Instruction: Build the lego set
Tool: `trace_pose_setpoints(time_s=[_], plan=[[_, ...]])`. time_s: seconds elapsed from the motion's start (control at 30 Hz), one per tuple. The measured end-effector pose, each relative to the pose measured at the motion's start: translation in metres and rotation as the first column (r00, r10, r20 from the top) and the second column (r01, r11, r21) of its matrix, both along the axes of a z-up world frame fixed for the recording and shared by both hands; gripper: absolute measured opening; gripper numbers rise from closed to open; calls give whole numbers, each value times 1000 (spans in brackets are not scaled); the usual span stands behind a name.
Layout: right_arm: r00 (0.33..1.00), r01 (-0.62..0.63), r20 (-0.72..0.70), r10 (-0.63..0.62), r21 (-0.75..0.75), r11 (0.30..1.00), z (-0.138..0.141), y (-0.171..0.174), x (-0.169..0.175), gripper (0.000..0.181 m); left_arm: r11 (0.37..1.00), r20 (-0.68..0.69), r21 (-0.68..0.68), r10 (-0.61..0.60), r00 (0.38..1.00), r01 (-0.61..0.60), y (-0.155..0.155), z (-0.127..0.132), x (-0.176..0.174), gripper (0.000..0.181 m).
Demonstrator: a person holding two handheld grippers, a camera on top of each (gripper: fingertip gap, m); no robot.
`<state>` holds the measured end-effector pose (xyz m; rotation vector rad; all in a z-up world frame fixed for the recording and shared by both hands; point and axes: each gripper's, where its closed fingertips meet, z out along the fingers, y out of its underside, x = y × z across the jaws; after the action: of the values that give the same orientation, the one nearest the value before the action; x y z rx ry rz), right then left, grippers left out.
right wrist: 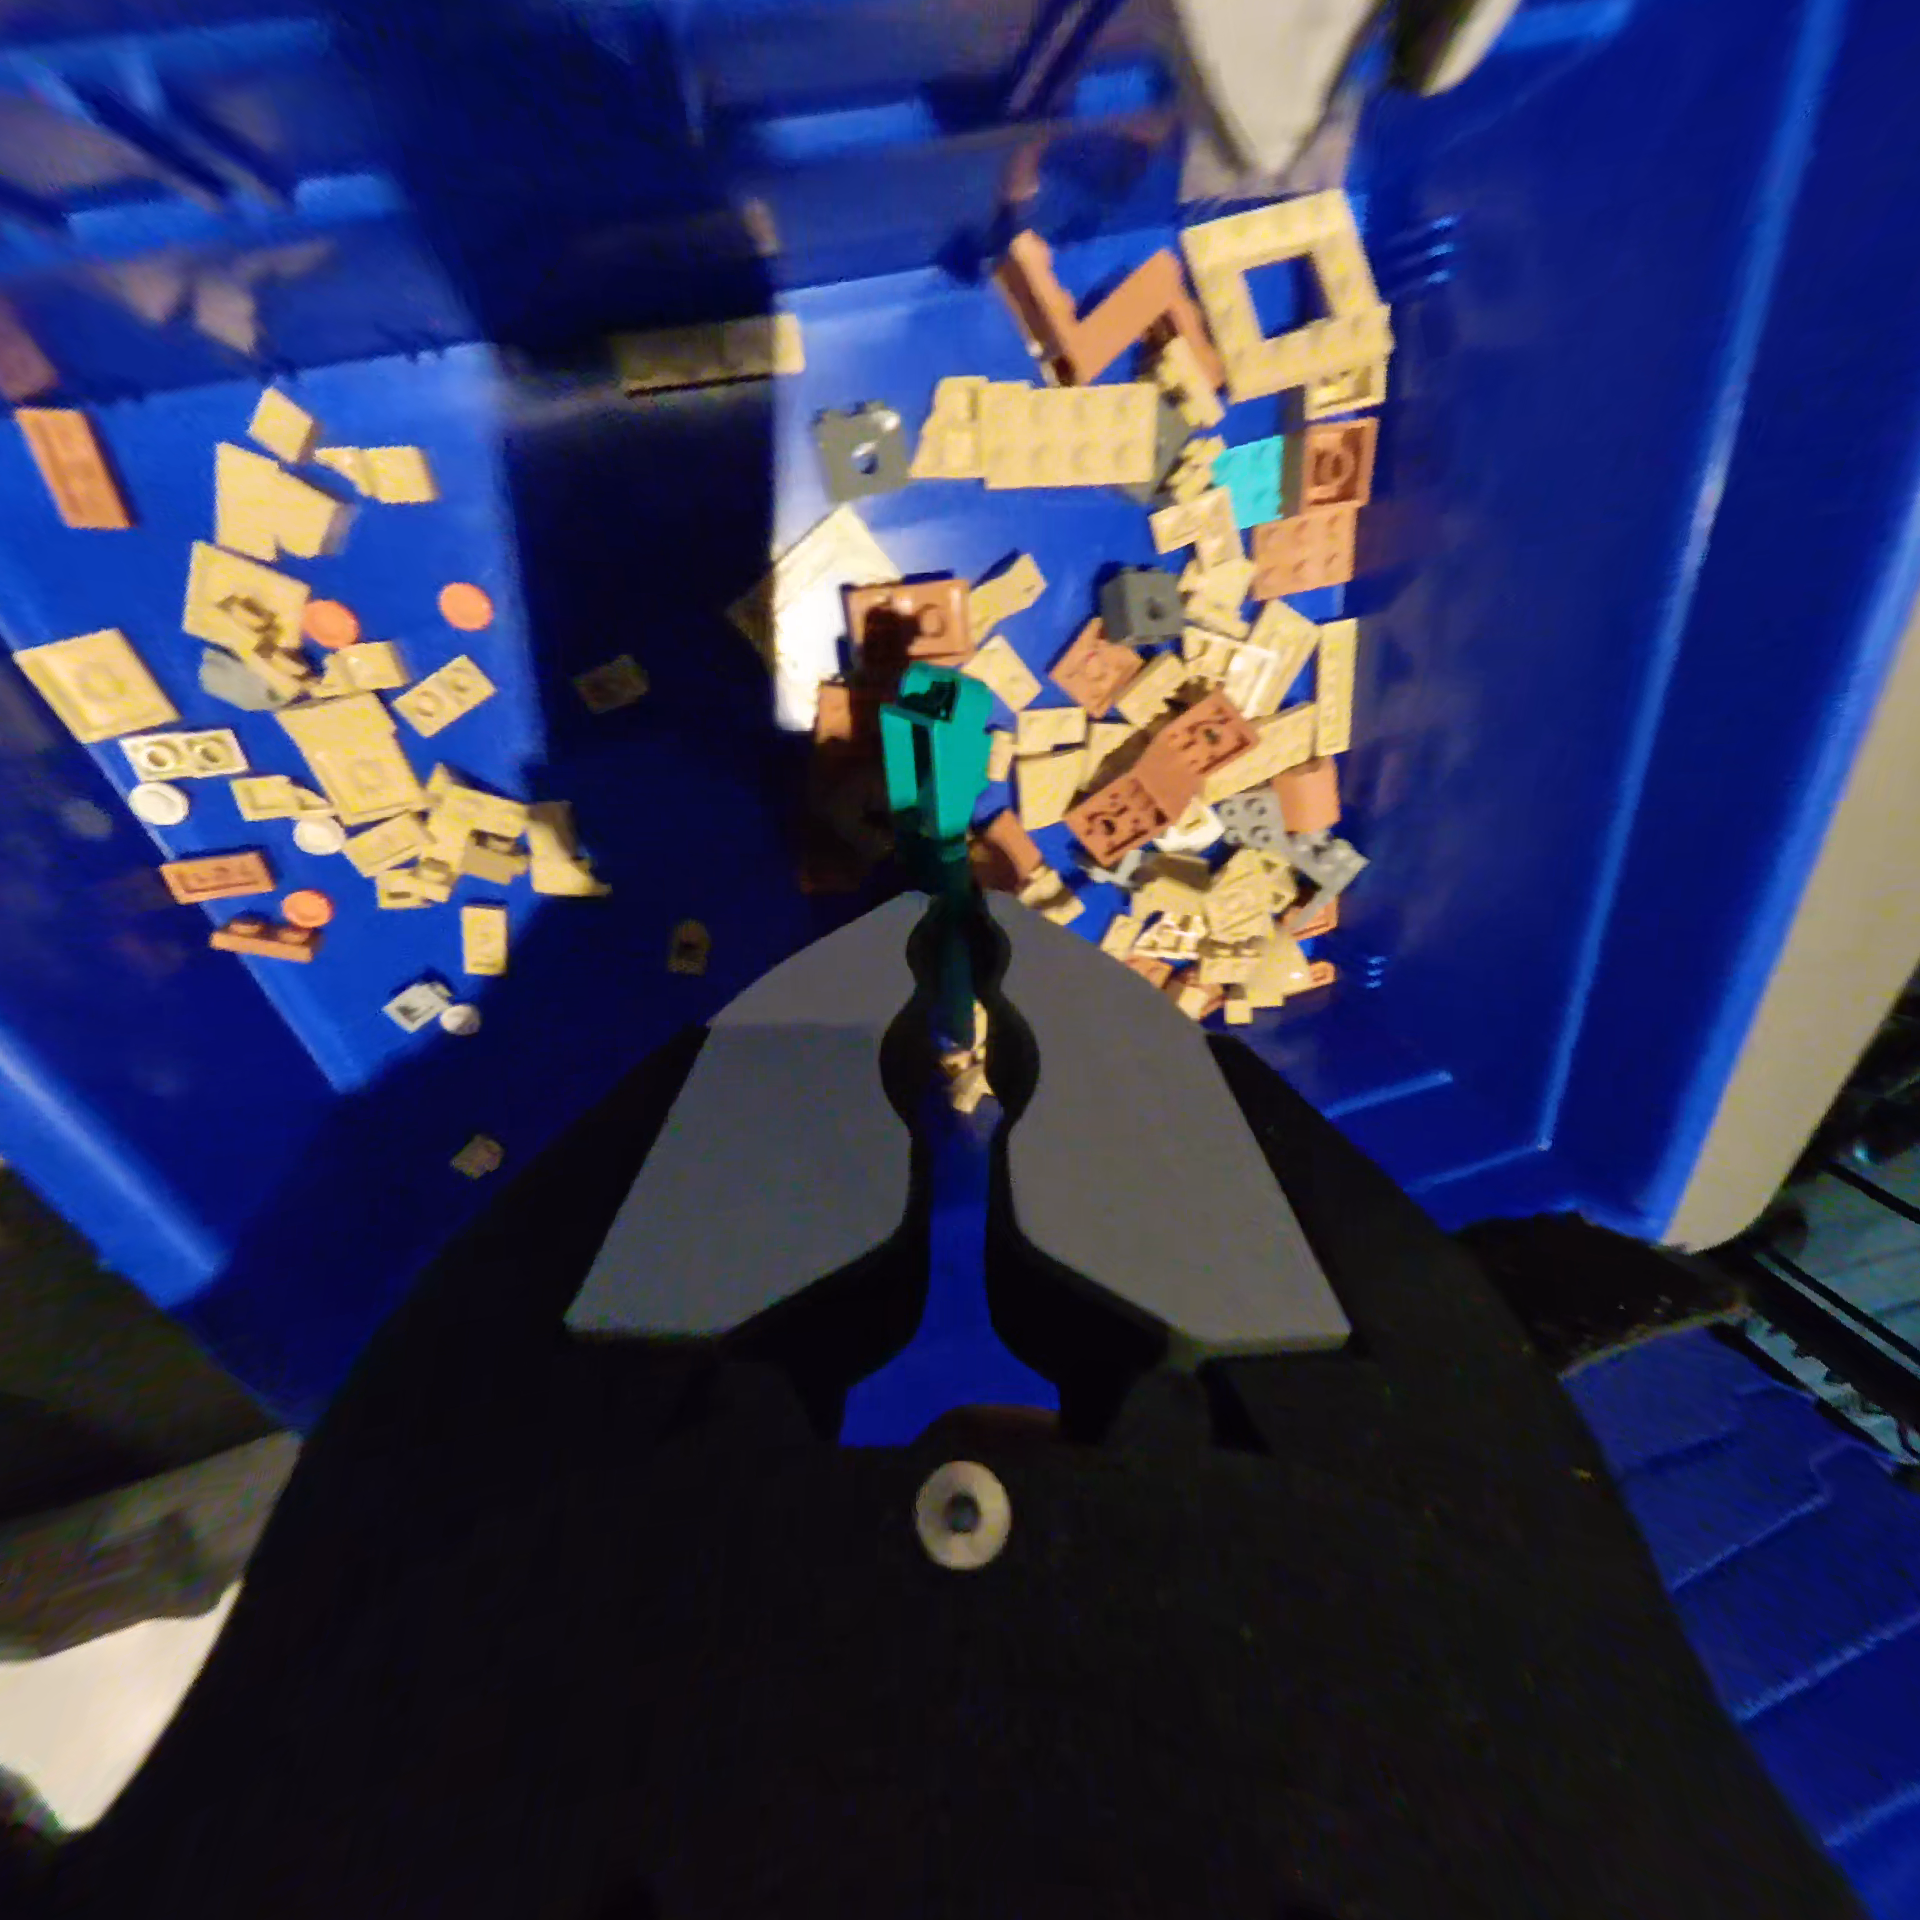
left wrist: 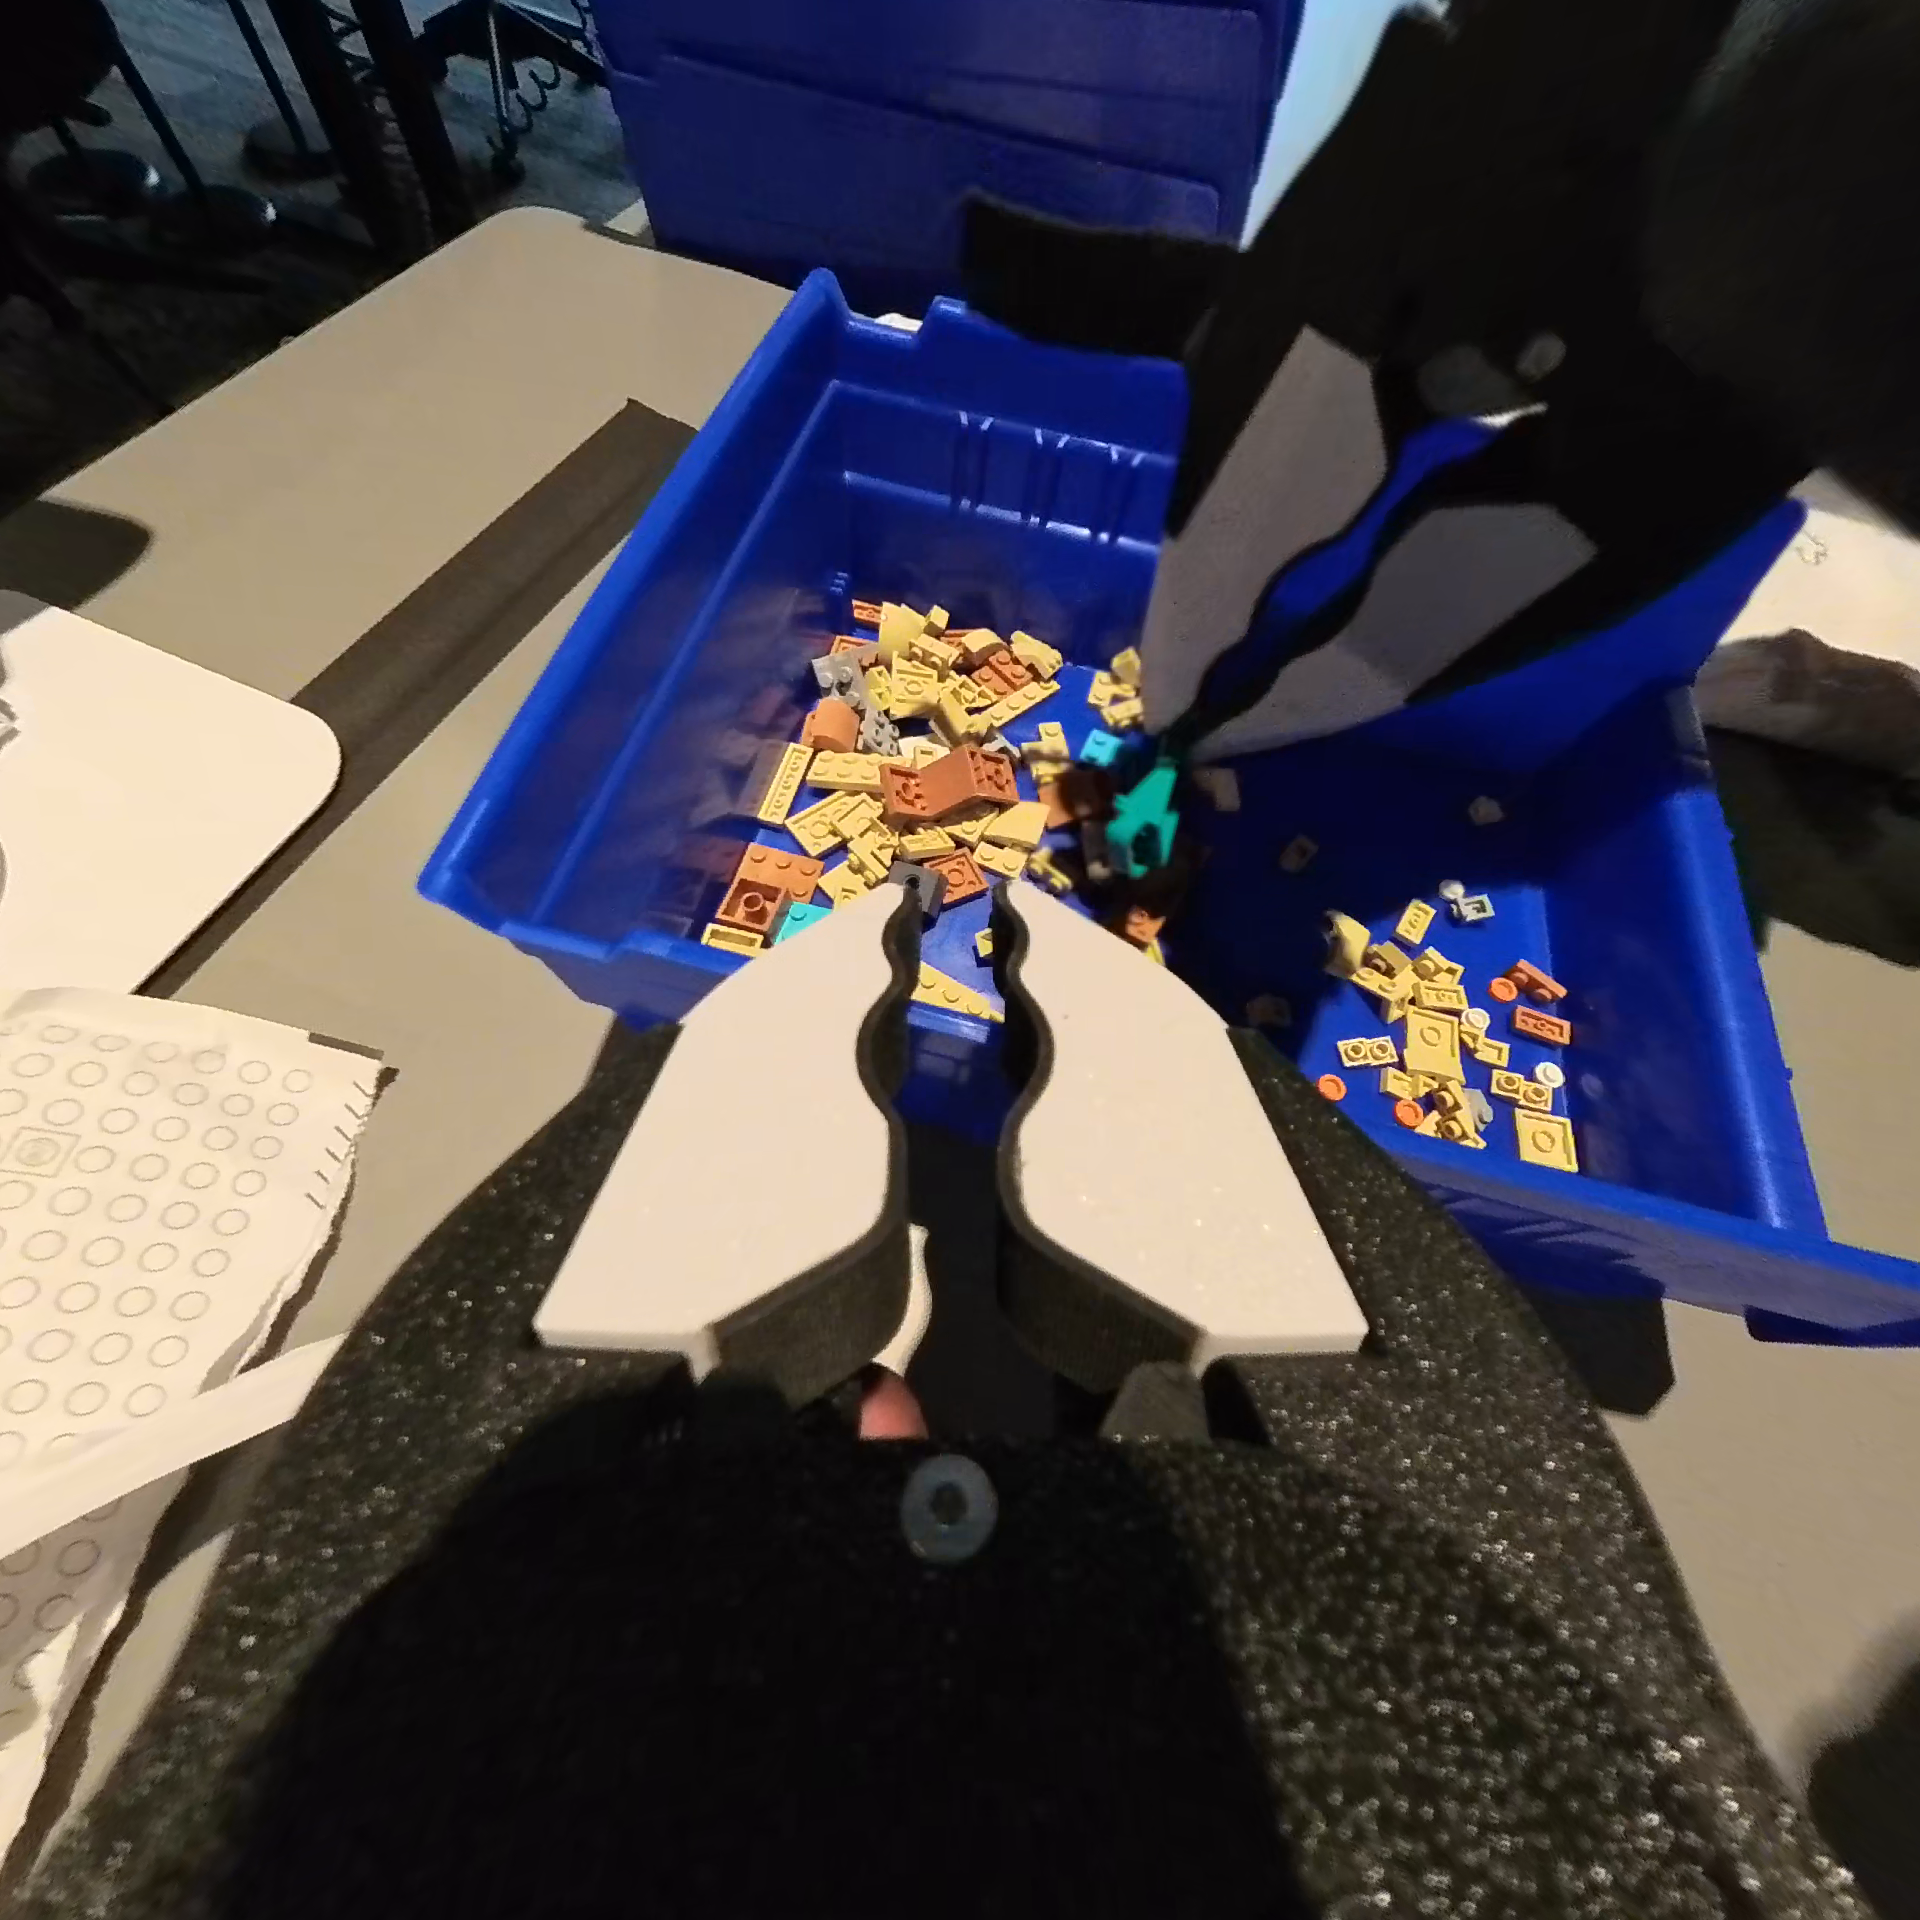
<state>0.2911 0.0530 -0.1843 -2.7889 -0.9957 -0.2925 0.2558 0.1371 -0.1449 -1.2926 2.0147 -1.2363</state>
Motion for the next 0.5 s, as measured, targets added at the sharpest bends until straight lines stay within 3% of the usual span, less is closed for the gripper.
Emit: trace_pose_setpoints(time_s=[0.27,0.5], plan=[[995,-58,-89,46,-132,990,-22,-16,-19,4,1000,-4,6,-1,1000,1,-1,0,-1,13],[1000,5,-10,-7,-183,983,-35,-19,1,5,1000,-5,6,-3,1000,3,-1,0,-1,13]])
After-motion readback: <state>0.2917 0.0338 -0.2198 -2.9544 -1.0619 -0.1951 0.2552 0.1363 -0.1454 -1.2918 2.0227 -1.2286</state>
